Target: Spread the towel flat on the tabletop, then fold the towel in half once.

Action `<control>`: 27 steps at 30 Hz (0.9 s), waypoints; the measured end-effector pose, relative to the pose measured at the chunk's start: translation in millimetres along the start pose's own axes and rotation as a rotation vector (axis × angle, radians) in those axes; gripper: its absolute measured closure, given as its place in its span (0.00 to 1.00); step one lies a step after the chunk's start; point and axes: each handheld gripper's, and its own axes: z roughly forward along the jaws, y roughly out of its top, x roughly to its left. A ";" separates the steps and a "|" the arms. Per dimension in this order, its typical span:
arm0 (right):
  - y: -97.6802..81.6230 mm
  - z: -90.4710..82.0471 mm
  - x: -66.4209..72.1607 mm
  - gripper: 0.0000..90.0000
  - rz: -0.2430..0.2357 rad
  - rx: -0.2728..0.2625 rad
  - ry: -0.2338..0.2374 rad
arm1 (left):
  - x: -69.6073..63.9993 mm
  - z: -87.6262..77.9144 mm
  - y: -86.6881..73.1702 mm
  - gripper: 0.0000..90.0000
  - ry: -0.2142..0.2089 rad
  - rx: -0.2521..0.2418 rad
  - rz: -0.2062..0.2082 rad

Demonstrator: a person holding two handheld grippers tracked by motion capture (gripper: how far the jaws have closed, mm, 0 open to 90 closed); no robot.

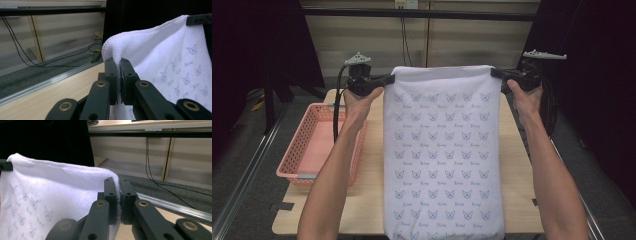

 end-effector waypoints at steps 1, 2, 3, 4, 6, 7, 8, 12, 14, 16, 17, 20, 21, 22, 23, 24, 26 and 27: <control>-2.9 -0.1 0.3 0.96 -0.005 0.010 0.002 | -0.4 -1.0 -4.6 0.96 -0.006 0.007 -0.001; -7.4 -0.3 0.4 0.96 -0.009 0.018 0.006 | -1.1 -1.4 -8.3 0.96 -0.009 0.016 0.000; -11.0 -1.6 0.2 0.96 -0.006 0.018 0.011 | -2.6 -1.4 -14.1 0.96 -0.012 0.031 0.008; -17.1 -4.2 -0.1 0.96 0.003 0.013 0.024 | -3.5 -1.1 -17.5 0.96 -0.017 0.041 0.011; -28.1 -8.7 -0.1 0.96 0.010 0.018 0.037 | -9.1 -1.8 -25.7 0.96 -0.020 0.058 0.022; -31.2 -10.5 0.1 0.96 0.012 0.021 0.037 | -12.6 -3.8 -28.5 0.96 -0.027 0.057 0.017; -36.1 -14.7 0.5 0.96 0.015 0.019 0.046 | -15.2 -5.6 -29.9 0.96 -0.033 0.050 0.019; -49.5 -36.3 8.2 0.96 0.025 -0.001 0.087 | -32.5 -19.7 -38.0 0.96 -0.055 0.050 0.047; -57.3 -46.3 13.8 0.96 0.011 0.007 0.104 | -39.6 -28.8 -45.2 0.96 -0.075 0.044 0.049; -68.8 -56.8 20.0 0.96 -0.012 0.037 0.119 | -48.1 -37.9 -57.8 0.96 -0.089 0.059 0.050; -75.7 -62.1 22.2 0.96 -0.012 0.054 0.134 | -50.5 -39.7 -62.1 0.96 -0.096 0.070 0.053; -92.6 -74.7 29.2 0.96 -0.014 0.084 0.156 | -59.8 -46.5 -79.4 0.96 -0.115 0.090 0.045; -97.5 -78.1 31.5 0.96 -0.018 0.090 0.162 | -63.0 -49.0 -86.0 0.96 -0.122 0.104 0.042; -103.9 -82.5 34.5 0.96 -0.019 0.105 0.168 | -66.5 -51.5 -92.9 0.96 -0.124 0.115 0.046; -110.5 -86.6 37.2 0.96 -0.022 0.123 0.175 | -71.0 -54.3 -101.6 0.96 -0.125 0.142 0.043; -118.8 -92.0 41.4 0.96 -0.029 0.137 0.178 | -74.2 -56.5 -107.1 0.96 -0.127 0.146 0.045; -130.4 -100.7 47.1 0.96 -0.036 0.155 0.193 | -81.7 -63.3 -122.2 0.96 -0.147 0.158 0.027; -137.4 -105.3 50.0 0.96 -0.035 0.164 0.198 | -86.5 -66.8 -130.0 0.96 -0.144 0.168 0.025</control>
